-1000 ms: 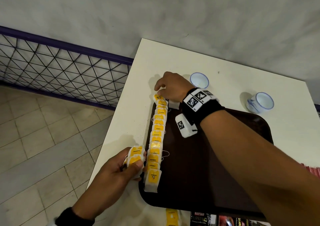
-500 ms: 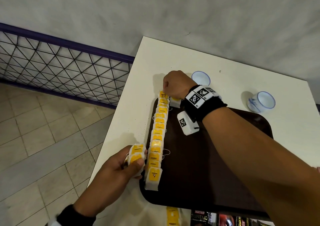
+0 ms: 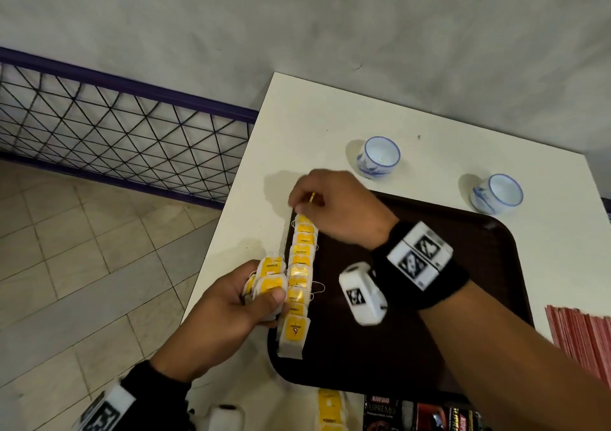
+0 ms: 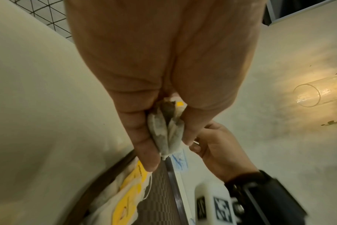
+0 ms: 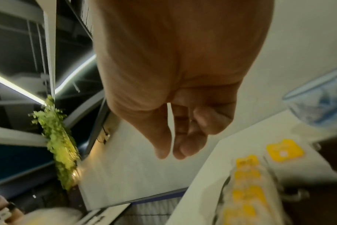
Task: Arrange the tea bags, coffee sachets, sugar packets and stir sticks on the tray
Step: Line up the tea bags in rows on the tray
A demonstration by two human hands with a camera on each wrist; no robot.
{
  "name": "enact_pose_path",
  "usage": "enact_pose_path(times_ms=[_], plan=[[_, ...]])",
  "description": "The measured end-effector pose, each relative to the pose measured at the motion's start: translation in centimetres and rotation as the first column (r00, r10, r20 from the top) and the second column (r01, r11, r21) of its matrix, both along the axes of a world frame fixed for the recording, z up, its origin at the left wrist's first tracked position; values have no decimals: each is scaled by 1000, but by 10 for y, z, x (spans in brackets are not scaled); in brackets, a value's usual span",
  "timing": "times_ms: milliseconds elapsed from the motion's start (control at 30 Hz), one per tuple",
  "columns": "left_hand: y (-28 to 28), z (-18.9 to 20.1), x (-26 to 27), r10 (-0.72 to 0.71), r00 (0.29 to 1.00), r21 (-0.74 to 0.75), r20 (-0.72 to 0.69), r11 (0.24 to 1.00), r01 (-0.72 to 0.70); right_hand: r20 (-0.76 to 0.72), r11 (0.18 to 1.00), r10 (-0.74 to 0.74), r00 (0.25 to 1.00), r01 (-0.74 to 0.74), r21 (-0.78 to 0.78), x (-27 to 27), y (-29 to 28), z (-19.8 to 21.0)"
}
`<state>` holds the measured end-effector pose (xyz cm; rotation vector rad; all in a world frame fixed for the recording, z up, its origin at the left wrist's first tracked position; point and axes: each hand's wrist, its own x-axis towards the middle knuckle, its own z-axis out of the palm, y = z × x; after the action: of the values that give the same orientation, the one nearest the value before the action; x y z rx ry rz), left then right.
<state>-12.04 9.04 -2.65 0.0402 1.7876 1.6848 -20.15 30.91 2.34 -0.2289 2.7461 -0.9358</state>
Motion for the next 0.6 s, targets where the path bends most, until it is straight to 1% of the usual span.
enact_pose_path(times_ms=[100,167,233,367,533,600], plan=[[6,2,-4,-8,1000,-7,11,1000,8,125,972,4,992,25,-233,39,-6,3],[10,3,-5,-31,999,-7,10,999,32,149,948,3,989,44,-314,55,-6,0],[14,5,-5,-65,998,3,4,998,65,138,934,-20,990,68,-352,64,-4,-4],[23,9,-6,-87,996,44,6,995,86,115,881,-141,983,178,-439,78,4,-4],[29,11,-7,-78,997,75,9,994,77,187,886,-102,977,175,-429,95,10,-2],[31,11,-6,-67,998,90,9,994,66,221,855,-135,966,226,-467,98,11,-3]])
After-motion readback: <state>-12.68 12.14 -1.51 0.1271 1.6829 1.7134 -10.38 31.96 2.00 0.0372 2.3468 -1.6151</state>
